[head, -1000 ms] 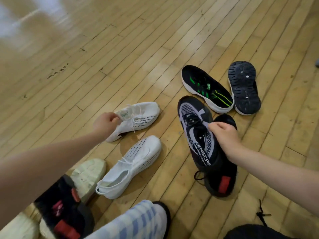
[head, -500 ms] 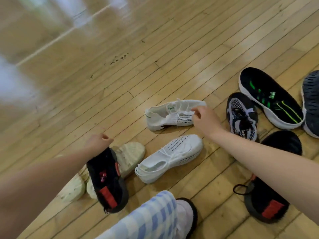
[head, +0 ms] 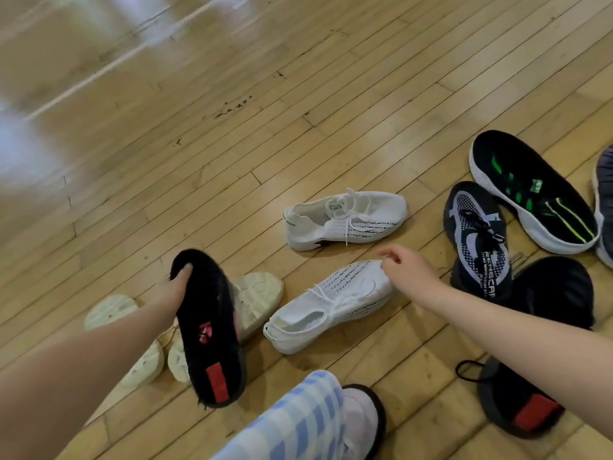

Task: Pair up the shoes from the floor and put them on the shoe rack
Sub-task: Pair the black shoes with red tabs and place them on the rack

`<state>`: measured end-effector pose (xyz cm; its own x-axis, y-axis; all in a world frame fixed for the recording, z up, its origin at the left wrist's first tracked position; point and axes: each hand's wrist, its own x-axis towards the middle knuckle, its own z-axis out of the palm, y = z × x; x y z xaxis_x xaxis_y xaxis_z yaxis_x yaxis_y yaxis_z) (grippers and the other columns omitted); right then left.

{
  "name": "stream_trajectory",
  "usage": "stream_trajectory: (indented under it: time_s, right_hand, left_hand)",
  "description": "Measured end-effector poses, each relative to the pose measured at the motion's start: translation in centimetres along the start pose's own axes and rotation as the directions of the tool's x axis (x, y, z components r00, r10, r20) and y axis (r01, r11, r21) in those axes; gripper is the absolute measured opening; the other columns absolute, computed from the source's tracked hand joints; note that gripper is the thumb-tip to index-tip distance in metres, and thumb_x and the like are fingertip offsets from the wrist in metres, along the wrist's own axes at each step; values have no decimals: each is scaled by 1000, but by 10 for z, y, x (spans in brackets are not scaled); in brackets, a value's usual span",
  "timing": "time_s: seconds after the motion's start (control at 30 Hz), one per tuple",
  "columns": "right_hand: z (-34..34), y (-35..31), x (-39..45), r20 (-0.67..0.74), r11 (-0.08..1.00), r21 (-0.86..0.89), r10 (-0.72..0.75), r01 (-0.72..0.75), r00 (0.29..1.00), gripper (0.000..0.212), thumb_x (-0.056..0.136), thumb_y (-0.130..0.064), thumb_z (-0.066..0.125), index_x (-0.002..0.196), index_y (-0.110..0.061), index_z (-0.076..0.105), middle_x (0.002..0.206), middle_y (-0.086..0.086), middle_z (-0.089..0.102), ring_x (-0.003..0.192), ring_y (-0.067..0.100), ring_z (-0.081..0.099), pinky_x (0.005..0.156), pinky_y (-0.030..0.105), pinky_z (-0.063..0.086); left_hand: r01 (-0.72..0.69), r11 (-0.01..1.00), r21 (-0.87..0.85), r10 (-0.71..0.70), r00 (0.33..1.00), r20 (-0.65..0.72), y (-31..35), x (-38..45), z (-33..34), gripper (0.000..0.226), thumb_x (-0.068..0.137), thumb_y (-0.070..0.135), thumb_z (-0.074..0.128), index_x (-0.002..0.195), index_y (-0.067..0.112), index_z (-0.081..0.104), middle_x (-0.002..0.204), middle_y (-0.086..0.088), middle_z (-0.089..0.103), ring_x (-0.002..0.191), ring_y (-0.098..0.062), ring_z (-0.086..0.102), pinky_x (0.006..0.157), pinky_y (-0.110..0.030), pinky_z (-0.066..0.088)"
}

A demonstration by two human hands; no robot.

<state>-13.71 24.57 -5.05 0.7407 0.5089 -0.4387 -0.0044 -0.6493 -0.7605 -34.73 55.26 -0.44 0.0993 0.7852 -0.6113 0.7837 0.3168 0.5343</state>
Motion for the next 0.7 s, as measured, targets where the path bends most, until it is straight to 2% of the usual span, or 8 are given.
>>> stream_trajectory:
  time_s: [0.1,0.17,0.23,0.37,0.43,0.47,0.57,0.7]
  right_hand:
    - [-2,-6,4,15,998,54,32,-33,999,25,95,-19,42,112,-23,59,96,-5,63,84,22,62,73,35,51]
    - [-4,-15,3,87,981,182,46,-61,995,26,96,-21,43,115,-18,60,95,0,63,84,20,61,77,36,52]
    - [-10,-26,-1,169,945,311,46,-98,984,31,97,-29,45,121,-13,57,96,4,63,83,17,60,76,35,53]
    - [-34,-43,-16,226,851,503,39,-151,973,42,98,-49,34,118,-19,53,103,10,66,94,25,65,83,38,53]
    - [-51,-43,-23,221,827,540,44,-159,974,41,98,-52,31,111,-23,57,95,4,66,92,22,64,91,40,50]
    - [-59,-40,-28,207,828,538,51,-157,977,42,97,-53,31,110,-26,60,96,0,67,94,19,62,97,39,47]
    - [-95,-18,-46,39,867,465,182,-179,983,53,95,-54,34,137,-25,49,140,-4,52,130,18,46,114,37,29]
    - [-150,30,-90,-286,932,277,312,-234,906,48,102,-39,32,136,-11,50,140,8,50,130,23,43,95,26,30]
  left_hand:
    - [-268,949,163,266,963,36,32,-19,13,57,91,54,46,127,10,54,118,-15,61,108,-34,58,89,-44,51]
    - [-354,933,67,345,931,119,62,-33,34,52,92,52,48,123,12,56,108,-10,64,96,-25,62,79,-36,53]
    - [-387,920,-55,389,896,213,96,-51,62,49,92,50,49,126,15,54,102,-3,64,90,-17,62,74,-29,51]
    - [-427,887,-179,462,814,352,137,-86,125,49,81,60,56,116,26,59,108,0,68,99,-21,66,90,-40,53]
    - [-415,872,-258,488,773,405,148,-111,158,47,83,59,54,118,28,56,108,2,66,99,-18,64,83,-34,54]
    - [-390,874,-289,483,759,437,152,-122,173,44,87,56,52,121,28,53,107,3,64,96,-16,63,76,-29,53]
    - [-306,905,-297,426,687,589,158,-162,220,45,93,50,47,124,19,51,110,-1,64,94,-17,63,68,-28,50]
    - [-270,940,-208,326,537,778,140,-215,270,32,98,39,46,113,13,55,107,-5,63,99,-24,62,68,-33,54]
